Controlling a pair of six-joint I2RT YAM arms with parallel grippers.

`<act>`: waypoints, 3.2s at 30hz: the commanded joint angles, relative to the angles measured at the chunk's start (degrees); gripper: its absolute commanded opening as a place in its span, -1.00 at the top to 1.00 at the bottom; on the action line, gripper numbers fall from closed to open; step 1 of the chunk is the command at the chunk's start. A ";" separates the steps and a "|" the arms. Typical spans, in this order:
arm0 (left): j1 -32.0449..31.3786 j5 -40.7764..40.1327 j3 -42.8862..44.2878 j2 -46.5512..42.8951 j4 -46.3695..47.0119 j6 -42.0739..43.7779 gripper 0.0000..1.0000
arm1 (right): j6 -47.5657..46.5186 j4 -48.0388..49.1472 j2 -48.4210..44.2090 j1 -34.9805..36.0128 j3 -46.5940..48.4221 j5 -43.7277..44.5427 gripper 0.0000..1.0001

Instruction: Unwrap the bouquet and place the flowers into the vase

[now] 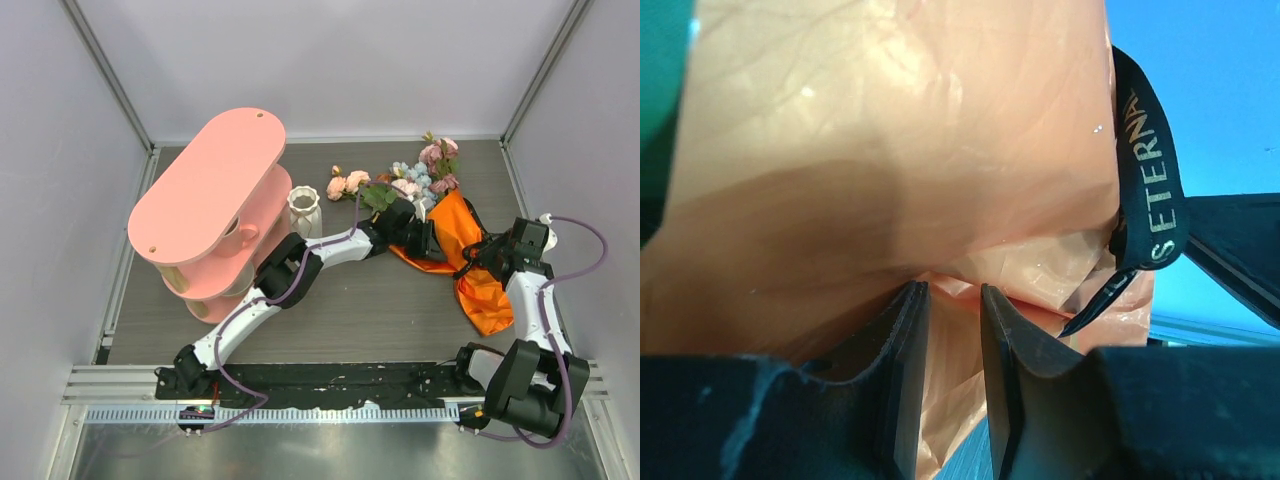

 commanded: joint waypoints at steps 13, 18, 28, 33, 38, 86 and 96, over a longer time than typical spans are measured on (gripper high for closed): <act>0.61 -3.52 1.32 -1.81 -6.12 1.90 0.38 | -0.80 2.41 6.22 0.03 2.54 1.68 0.17; 0.61 -4.40 1.67 -1.81 -7.52 2.34 0.38 | -0.45 1.01 4.82 1.00 4.81 3.70 0.98; 0.61 -5.46 3.25 -1.29 -10.16 2.34 0.39 | -0.01 -8.39 -3.36 4.34 14.75 9.51 0.98; 0.61 -5.55 3.08 -1.37 -10.60 2.78 0.40 | -0.71 -9.80 -3.01 4.60 16.95 12.05 0.98; 0.70 -4.76 0.46 -2.60 -7.89 2.96 0.39 | 0.07 -8.40 -1.52 4.69 15.28 8.12 0.93; 0.26 1.93 3.26 1.61 2.14 -1.70 0.31 | 4.21 -7.00 2.70 6.27 1.04 3.98 0.03; 0.70 -0.71 2.99 1.88 -0.76 -2.49 0.49 | 4.73 -1.37 5.69 6.89 0.25 0.63 0.69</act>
